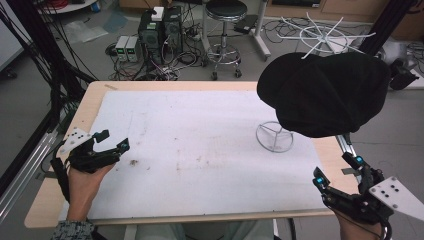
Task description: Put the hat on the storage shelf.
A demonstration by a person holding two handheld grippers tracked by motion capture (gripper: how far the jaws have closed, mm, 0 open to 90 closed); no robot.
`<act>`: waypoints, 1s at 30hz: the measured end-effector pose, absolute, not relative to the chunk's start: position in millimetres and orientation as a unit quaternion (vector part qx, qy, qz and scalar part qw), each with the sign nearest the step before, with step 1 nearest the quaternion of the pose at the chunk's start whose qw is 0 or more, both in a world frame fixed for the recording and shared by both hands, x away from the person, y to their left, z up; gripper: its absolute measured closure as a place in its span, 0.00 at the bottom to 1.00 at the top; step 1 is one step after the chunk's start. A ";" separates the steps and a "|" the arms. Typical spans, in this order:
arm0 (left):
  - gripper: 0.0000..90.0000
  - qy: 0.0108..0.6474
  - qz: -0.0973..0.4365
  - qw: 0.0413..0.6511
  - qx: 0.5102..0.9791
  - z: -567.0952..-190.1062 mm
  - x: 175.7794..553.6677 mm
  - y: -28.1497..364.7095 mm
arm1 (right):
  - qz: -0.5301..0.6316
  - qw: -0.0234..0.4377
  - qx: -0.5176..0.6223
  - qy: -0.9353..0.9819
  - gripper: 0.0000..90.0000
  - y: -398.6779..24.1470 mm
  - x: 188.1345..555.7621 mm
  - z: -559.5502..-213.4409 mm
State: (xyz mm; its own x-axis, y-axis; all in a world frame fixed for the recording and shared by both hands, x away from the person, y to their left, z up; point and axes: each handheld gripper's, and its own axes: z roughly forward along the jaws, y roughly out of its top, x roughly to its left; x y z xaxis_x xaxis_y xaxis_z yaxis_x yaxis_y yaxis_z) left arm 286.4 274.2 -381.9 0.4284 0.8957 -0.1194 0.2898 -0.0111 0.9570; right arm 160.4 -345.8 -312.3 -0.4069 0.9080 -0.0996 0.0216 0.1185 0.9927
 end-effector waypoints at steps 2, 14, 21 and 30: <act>0.21 0.455 0.282 0.536 0.652 -382.2 286.3 274.4 | 0.548 0.399 0.376 0.632 0.15 -344.3 162.6 -319.6; 0.21 0.455 0.285 0.536 0.651 -383.3 284.9 276.3 | 0.535 0.379 0.401 0.640 0.13 -337.0 183.2 -355.0; 0.21 0.454 0.286 0.538 0.650 -384.0 284.0 275.6 | 0.535 0.361 0.416 0.641 0.13 -333.1 203.5 -373.5; 0.21 0.449 0.288 0.534 0.657 -386.2 281.5 274.8 | 0.548 0.343 0.432 0.629 0.13 -331.6 222.5 -395.3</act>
State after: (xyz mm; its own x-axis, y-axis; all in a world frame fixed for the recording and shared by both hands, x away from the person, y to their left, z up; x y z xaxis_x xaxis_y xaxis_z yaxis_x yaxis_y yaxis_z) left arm 281.5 274.8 -386.2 0.4314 0.8966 -0.1004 0.2815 -0.0281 0.9591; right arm 222.5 -331.6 -395.3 -0.3918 0.9190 0.0429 0.1677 0.0255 0.9855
